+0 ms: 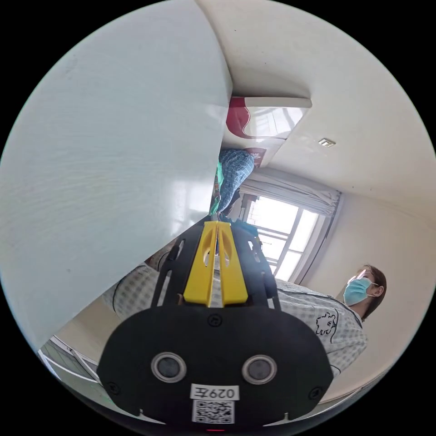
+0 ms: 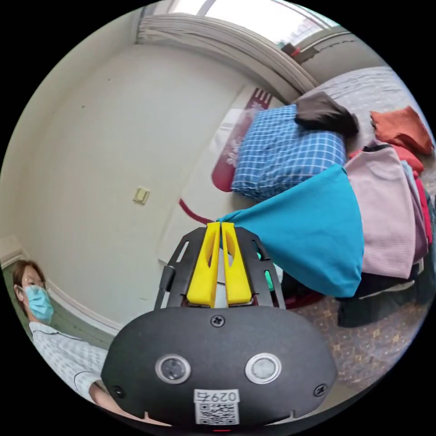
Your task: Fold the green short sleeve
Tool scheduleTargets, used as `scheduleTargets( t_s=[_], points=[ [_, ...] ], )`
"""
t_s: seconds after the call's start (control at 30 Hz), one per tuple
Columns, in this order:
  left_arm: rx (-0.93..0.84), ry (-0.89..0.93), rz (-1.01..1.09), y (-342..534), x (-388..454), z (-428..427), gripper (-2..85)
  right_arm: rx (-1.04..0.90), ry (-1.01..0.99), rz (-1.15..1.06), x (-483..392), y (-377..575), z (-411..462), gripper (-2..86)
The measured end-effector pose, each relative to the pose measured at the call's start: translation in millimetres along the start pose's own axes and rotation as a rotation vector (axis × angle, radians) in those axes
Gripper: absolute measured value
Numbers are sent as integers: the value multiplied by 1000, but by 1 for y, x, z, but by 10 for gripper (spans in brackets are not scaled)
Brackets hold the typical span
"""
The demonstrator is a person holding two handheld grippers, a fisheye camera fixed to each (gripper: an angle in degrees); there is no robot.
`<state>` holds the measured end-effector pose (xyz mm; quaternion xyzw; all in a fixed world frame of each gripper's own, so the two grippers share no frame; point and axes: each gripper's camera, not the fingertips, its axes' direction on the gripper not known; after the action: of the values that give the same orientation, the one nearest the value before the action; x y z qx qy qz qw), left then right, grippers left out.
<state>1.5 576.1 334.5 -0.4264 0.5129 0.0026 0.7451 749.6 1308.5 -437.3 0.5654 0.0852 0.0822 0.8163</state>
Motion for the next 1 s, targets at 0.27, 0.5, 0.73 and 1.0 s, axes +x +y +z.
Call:
scheduleTargets(
  t_s=[0.27,0.5,0.73,1.0],
  points=[
    [-59,-12,156,-8,35,-102,-10,-291,-797,-360,-251,94,127,-3],
    [-37,-177,229,33,56,-186,-10,-601,-1007,-434,-387,222,257,-3],
    [100,-122,139,84,18,-261,-9,-960,126,-492,-314,379,416,-1],
    [131,-280,114,102,23,-293,57,-1100,199,-352,-252,452,441,24]
  ],
)
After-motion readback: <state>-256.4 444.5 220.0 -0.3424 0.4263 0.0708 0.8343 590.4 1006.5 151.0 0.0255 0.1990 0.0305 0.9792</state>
